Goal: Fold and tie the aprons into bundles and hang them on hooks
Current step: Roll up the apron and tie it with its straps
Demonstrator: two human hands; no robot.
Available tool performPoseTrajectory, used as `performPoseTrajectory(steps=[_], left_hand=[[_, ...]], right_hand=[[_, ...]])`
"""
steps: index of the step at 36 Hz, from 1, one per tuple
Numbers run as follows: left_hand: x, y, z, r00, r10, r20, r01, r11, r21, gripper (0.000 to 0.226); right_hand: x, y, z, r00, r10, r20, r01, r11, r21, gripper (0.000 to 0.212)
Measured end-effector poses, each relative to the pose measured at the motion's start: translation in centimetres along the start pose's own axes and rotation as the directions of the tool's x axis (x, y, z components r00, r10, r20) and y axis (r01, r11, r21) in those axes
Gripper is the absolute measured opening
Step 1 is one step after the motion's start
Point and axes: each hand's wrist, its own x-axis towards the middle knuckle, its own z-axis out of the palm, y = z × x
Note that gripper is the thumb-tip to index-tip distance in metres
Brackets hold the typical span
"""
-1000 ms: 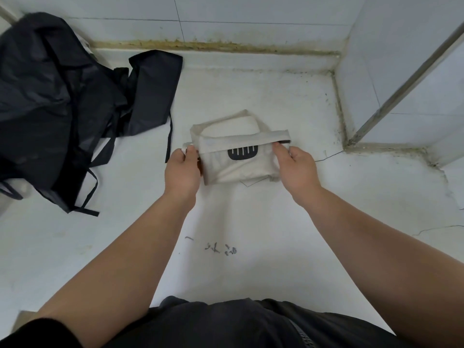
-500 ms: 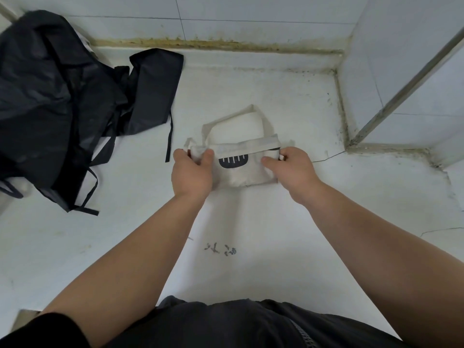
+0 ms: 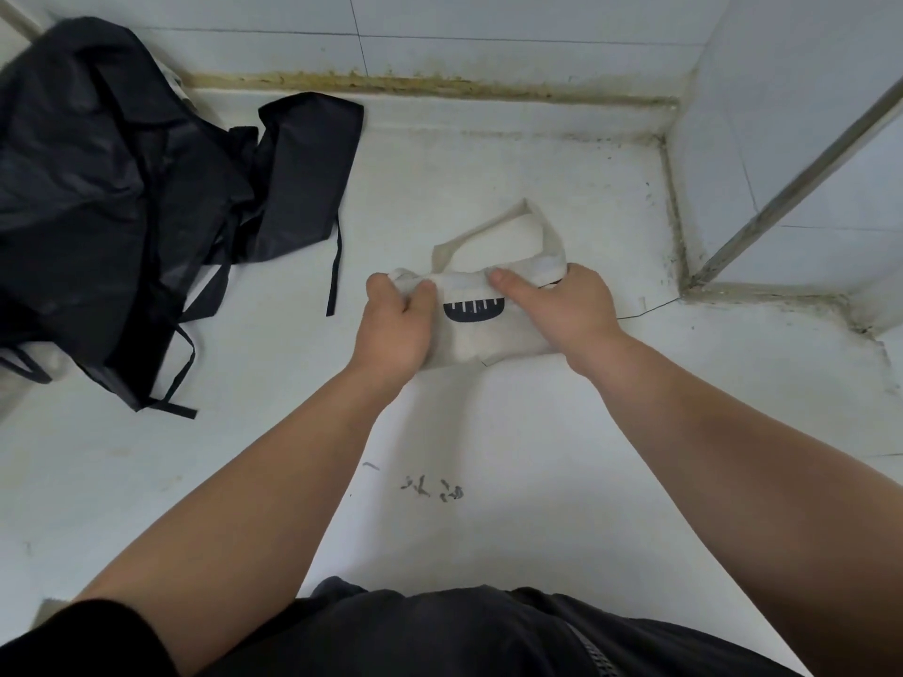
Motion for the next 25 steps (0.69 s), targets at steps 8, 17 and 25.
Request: performPoseTrajectory(steps=[8,17,25], left_hand=[[-0.7,-0.5,1.7,0.975,0.010,-0.222,0.019,0.992,0.127,0.061],[-1.0,-0.5,2.4,0.983,0.176,0.045,-0.181,0.963,0.199,0.060],[-0.5,-0.5,2.1,0.990,0.135,0.041,-0.141,0.951,0.274,0.047]], right_hand=[[-1.0,0.4,1.5,0.983,-0.174,-0.064,0.153,0.957,-0.247,0.049],[-0.7,0.5,1.2,0.989,-0.095,-0.110,0.058,0.953,-0.298,0.042],[-1.5,0.9,1.6,0.981,-0.065,0.185,0.133,0.914,-0.384,0.059]])
